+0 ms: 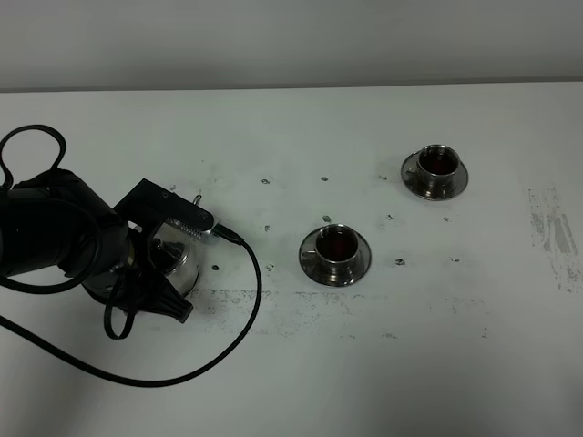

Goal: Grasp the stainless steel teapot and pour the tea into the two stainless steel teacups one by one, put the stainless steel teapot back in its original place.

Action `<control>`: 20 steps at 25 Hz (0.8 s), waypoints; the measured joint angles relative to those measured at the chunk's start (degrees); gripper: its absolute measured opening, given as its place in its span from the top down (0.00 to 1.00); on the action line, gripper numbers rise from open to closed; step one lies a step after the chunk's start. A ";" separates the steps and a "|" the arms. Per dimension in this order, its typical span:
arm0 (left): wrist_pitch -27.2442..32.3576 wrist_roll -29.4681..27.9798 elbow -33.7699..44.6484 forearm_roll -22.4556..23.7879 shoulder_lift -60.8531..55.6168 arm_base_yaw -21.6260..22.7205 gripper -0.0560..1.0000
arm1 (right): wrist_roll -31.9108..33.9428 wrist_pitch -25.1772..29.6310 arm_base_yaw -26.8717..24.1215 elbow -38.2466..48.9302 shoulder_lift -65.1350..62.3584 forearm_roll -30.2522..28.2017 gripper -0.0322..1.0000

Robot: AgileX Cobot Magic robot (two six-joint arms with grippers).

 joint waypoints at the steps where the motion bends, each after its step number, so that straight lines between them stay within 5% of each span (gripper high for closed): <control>1: 0.00 0.00 0.00 0.00 0.00 0.00 0.78 | 0.00 0.00 0.00 0.00 0.00 0.00 0.55; 20: -0.07 -0.19 0.00 0.00 0.00 0.00 0.78 | 0.00 0.00 0.00 0.00 0.00 0.00 0.55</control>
